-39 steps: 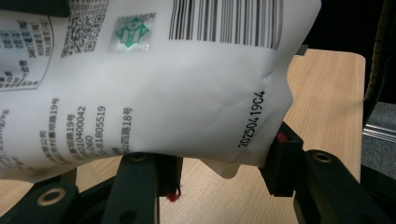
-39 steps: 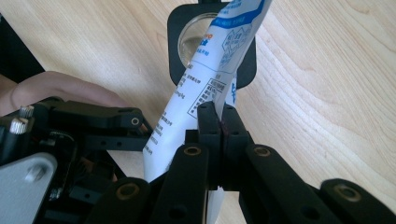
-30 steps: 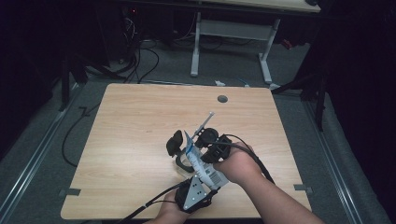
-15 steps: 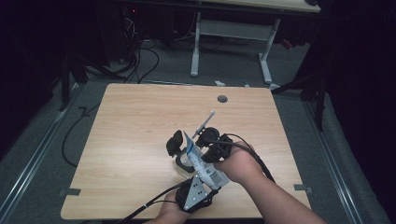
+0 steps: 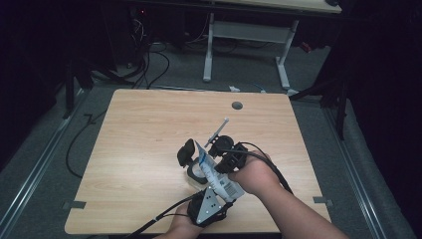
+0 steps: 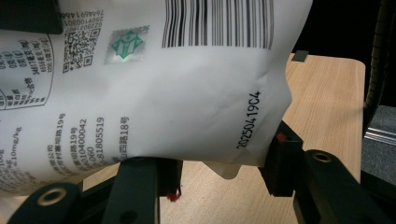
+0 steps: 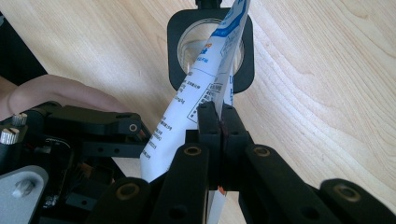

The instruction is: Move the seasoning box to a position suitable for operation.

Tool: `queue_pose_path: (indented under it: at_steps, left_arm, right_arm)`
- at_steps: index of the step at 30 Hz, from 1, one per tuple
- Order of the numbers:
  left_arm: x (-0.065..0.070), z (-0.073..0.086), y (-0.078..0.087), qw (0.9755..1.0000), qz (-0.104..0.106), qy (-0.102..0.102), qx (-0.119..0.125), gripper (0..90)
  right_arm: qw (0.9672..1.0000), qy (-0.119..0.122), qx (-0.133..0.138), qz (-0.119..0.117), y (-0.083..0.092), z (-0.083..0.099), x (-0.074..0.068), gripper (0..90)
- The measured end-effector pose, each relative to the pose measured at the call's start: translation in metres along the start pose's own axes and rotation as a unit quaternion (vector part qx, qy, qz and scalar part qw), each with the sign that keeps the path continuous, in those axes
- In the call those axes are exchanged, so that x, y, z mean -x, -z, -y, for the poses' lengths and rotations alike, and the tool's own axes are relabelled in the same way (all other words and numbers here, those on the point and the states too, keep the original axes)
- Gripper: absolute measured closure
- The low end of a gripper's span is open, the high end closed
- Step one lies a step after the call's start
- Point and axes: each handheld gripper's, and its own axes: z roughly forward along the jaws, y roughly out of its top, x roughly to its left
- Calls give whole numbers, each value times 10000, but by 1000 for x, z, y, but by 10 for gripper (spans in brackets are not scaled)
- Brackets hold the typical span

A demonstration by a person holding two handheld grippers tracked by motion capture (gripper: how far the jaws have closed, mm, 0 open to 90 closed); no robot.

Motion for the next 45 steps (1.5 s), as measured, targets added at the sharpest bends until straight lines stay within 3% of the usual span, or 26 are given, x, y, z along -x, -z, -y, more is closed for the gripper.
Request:
queue_pose_path:
  at_steps: [45]
  left_arm:
    - [-1,-3,1,9999,-49,56,104,567]
  right_arm:
    - [10000,57,14,44,0,-6,-1,900]
